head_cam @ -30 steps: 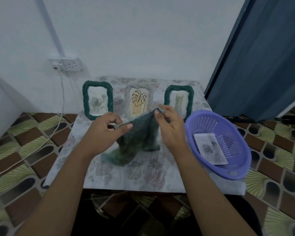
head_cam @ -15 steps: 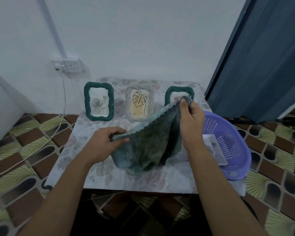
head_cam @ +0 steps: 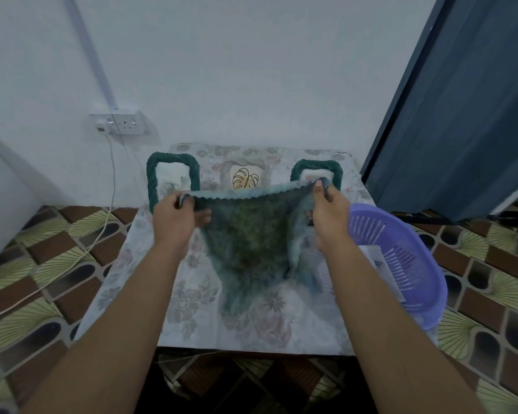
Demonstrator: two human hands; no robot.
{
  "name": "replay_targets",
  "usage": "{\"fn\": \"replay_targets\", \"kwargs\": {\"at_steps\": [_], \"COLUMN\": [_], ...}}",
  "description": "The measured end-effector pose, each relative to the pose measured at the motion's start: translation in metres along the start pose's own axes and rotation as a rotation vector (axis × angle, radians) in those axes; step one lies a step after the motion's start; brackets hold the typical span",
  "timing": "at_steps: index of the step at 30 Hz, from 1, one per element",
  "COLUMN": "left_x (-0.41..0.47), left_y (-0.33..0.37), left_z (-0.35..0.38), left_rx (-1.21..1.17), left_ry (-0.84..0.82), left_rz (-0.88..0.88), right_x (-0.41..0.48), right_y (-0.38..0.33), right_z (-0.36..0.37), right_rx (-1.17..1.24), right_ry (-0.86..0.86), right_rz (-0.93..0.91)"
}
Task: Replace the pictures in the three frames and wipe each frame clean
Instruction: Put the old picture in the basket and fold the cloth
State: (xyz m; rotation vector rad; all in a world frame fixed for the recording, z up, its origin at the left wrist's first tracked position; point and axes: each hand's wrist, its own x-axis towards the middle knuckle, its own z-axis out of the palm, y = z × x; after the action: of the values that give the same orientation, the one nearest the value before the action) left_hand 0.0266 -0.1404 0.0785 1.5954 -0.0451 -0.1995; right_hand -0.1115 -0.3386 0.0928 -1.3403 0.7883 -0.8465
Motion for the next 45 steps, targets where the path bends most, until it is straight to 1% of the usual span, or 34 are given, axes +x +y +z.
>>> {"fn": "replay_targets", "kwargs": {"at_steps": [1,2,5,9,11,13,15,17,19,21,25,28,32,34,37,40,43,45], "left_x": [0.008,0.015,0.029,0.016,0.004,-0.005,-0.013,-0.022,-0.03,-0.033,-0.03,-0.031,-0.03,-0.027,-0.025,-0.018,-0.007,0.002], "left_y": [0.006,0.012,0.03,0.048,0.045,0.03,0.005,-0.022,-0.045,-0.067,-0.101,-0.11,-0.115,-0.116,-0.112,-0.109,-0.104,-0.102], "left_z": [0.006,0.009,0.012,0.006,0.0,-0.012,-0.026,-0.041,-0.052,-0.061,-0.081,-0.086,-0.089,-0.086,-0.076,-0.067,-0.057,-0.048], "left_rx": [-0.088,-0.124,-0.176,-0.4,-0.434,-0.325,-0.129,0.076,0.227,0.308,0.458,0.531,0.59,0.609,0.613,0.603,0.641,0.645], "left_ry": [-0.004,-0.002,-0.006,-0.018,-0.003,0.009,0.022,0.014,-0.016,-0.091,-0.293,-0.393,-0.512,-0.507,-0.454,-0.398,-0.295,-0.219], "left_rz": [-0.003,0.016,0.094,0.176,0.213,0.251,0.28,0.324,0.334,0.296,0.223,0.176,0.159,0.177,0.214,0.205,0.269,0.276], "right_x": [0.005,0.008,0.011,0.004,0.001,-0.004,-0.012,-0.023,-0.033,-0.042,-0.053,-0.058,-0.059,-0.058,-0.053,-0.047,-0.038,-0.028], "right_y": [-0.005,-0.008,-0.021,-0.026,-0.019,-0.003,0.013,0.033,0.05,0.069,0.098,0.107,0.111,0.111,0.113,0.113,0.115,0.12], "right_z": [0.003,0.007,0.014,0.013,0.009,0.002,-0.006,-0.015,-0.024,-0.03,-0.043,-0.049,-0.049,-0.049,-0.046,-0.04,-0.032,-0.027], "right_rx": [0.031,0.057,0.094,0.106,0.106,0.121,0.095,0.011,-0.095,-0.194,-0.326,-0.399,-0.448,-0.454,-0.454,-0.443,-0.444,-0.485], "right_ry": [-0.005,-0.012,-0.057,-0.096,-0.14,-0.172,-0.165,-0.148,-0.191,-0.265,-0.397,-0.535,-0.611,-0.606,-0.58,-0.505,-0.434,-0.396], "right_rz": [-0.002,-0.017,-0.115,-0.231,-0.25,-0.207,-0.143,-0.102,-0.073,-0.025,0.116,0.167,0.228,0.241,0.241,0.22,0.21,0.184]}}
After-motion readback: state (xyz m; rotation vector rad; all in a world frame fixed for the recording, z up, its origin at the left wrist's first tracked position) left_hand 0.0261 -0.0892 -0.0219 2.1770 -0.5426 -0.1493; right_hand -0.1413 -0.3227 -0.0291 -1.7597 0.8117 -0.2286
